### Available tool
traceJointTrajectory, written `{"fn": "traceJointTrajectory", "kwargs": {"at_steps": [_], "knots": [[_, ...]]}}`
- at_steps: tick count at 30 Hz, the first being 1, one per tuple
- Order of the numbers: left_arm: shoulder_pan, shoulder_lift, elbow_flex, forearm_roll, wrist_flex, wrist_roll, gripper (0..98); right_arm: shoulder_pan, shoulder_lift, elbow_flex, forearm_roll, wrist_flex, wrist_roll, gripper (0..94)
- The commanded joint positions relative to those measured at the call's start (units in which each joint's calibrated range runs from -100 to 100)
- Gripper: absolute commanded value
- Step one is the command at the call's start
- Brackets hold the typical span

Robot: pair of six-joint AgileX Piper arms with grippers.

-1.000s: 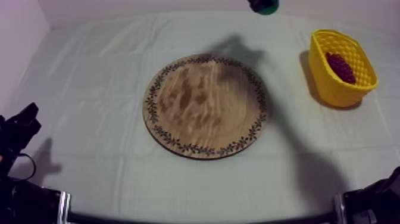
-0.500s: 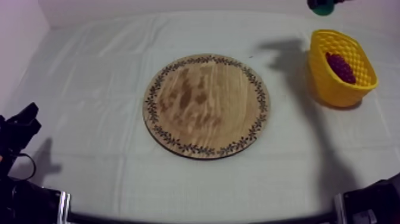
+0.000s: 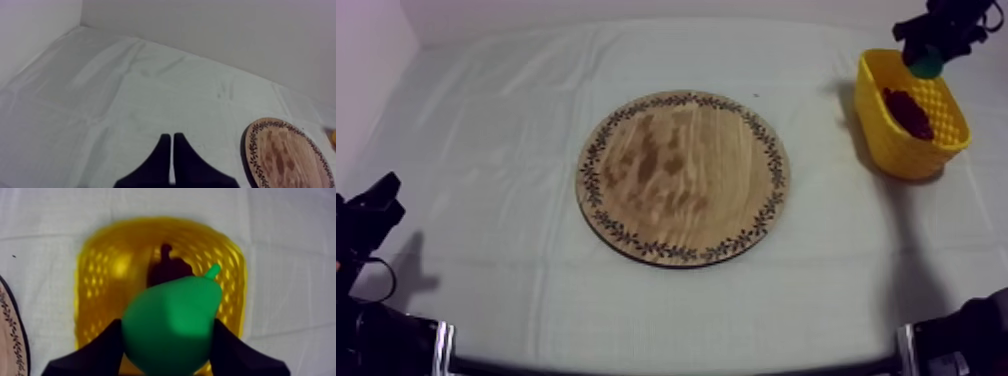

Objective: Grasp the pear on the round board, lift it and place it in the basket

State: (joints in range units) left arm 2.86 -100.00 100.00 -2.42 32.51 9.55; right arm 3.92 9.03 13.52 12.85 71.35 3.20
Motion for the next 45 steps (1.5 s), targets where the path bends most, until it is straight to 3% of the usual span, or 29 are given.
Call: {"fn": "traceJointTrajectory", "kwargs": {"at_steps": [1,7,10,16,21,29,42,45], "knots": [[0.0,0.0,0.0,0.0,-0.01,0.0,0.1,0.4,-0.03,1.08,-0.01,0.47,0.21,26.8],[0.0,0.0,0.0,0.0,-0.01,0.0,0.1,1.11,0.14,6.48,0.47,-0.27,0.19,27.0],[0.0,0.0,0.0,0.0,-0.01,0.0,0.1,1.28,0.53,8.0,0.27,-0.97,0.66,32.1],[0.0,0.0,0.0,0.0,-0.01,0.0,0.1,1.31,0.99,8.78,-0.39,-1.58,2.06,64.0],[0.0,0.0,0.0,0.0,-0.01,0.0,0.1,1.21,0.92,7.62,-0.53,-1.42,2.33,74.4],[0.0,0.0,0.0,0.0,-0.01,0.0,0.1,1.23,-5.52,10.56,-0.56,-4.49,1.87,59.6],[0.0,0.0,0.0,0.0,-0.01,0.0,0.1,-0.87,-31.48,35.71,2.34,-31.12,-5.17,25.1],[0.0,0.0,0.0,0.0,-0.01,0.0,0.1,-1.46,-38.68,41.82,1.91,-36.88,-6.11,17.0]]}}
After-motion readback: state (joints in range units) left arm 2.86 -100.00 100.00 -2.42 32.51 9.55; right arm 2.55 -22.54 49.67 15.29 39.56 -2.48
